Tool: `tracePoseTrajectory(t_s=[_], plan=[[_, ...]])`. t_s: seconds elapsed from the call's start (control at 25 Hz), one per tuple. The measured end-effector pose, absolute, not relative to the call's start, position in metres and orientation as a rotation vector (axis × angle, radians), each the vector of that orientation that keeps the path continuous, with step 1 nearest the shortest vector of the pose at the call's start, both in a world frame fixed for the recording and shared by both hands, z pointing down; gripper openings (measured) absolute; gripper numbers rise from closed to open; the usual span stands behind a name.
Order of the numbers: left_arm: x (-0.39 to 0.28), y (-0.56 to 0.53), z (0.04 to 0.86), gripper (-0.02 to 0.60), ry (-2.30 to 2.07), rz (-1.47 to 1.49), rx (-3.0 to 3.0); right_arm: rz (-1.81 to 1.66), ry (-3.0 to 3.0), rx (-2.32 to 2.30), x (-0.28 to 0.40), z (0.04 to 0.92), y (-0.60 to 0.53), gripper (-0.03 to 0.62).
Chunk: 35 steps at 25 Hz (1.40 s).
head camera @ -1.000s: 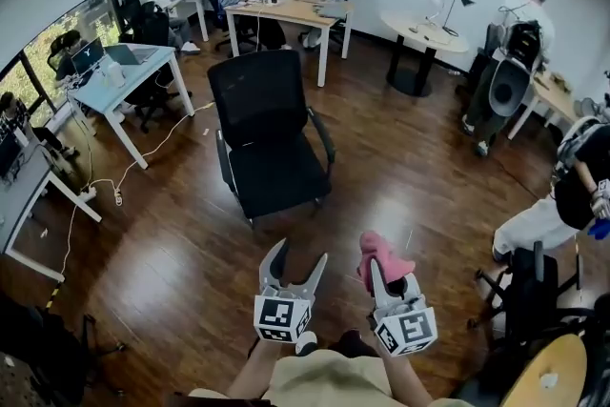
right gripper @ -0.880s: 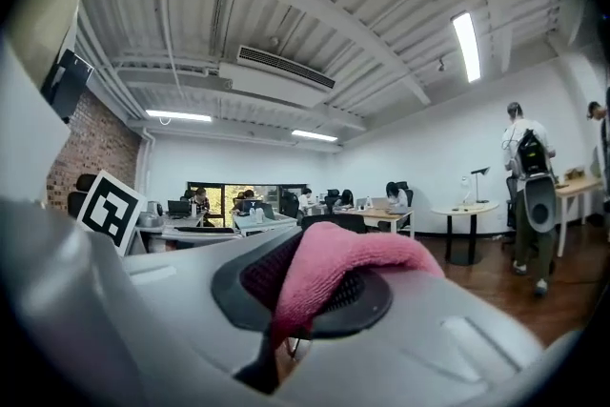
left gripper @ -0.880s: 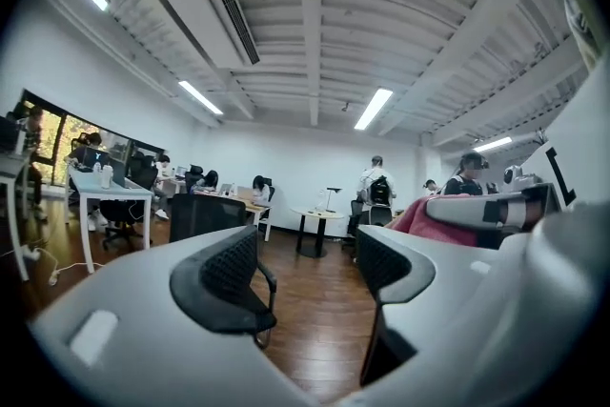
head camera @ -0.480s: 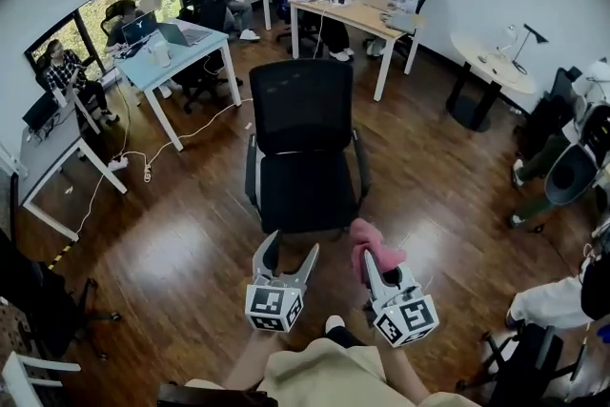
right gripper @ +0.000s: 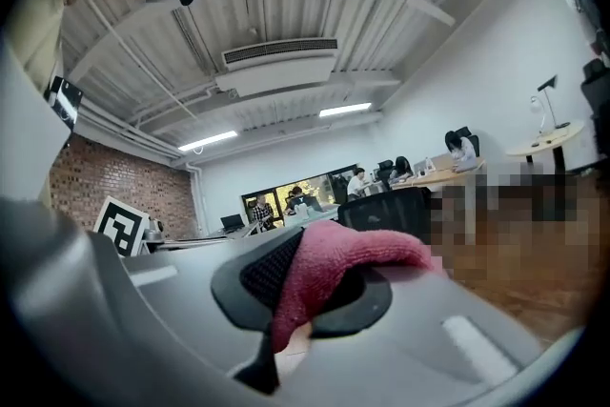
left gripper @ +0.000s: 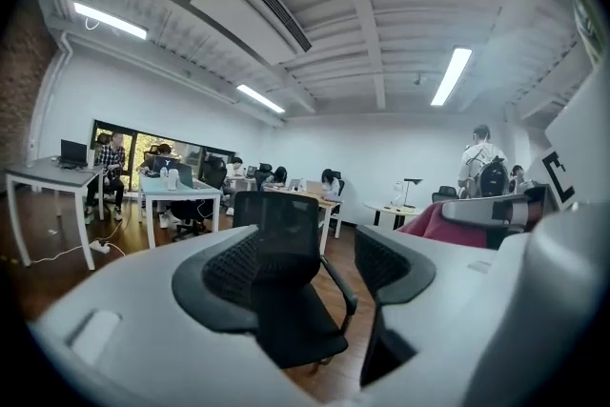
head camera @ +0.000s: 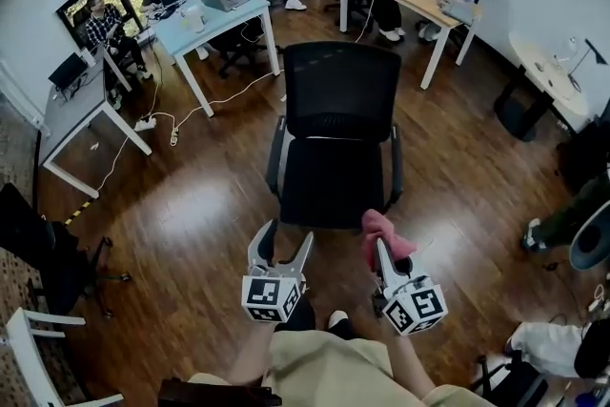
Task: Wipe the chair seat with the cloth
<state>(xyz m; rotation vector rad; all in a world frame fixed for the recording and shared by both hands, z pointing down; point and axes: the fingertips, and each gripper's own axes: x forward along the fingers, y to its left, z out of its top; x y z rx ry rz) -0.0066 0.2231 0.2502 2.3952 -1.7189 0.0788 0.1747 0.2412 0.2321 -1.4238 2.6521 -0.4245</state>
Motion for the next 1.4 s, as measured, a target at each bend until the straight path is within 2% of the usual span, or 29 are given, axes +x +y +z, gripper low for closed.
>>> tracePoseTrajectory(t_s=[0.44, 0.76, 1.12, 1.4], plan=[[-0.087, 0.037, 0.29, 0.296, -1.681, 0.076, 2.395, -0.585, 2.681, -1.448, 0.093, 0.287, 0.06, 0.017], [-0.14, -0.061, 0.331, 0.296, -1.598, 0.103, 2.367, -0.611, 2.71, -1.592, 0.07, 0.325, -0.04, 0.017], [-0.134, -0.106, 0.393, 0.296, -1.568, 0.204, 2.263, -0.845, 2.771, -1.55, 0.072, 0.406, -0.091, 0.017], [-0.133, -0.143, 0.443, 0.291, -1.533, 0.294, 2.223, -1.007, 2.903, -1.507, 0.04, 0.532, -0.151, 0.017]])
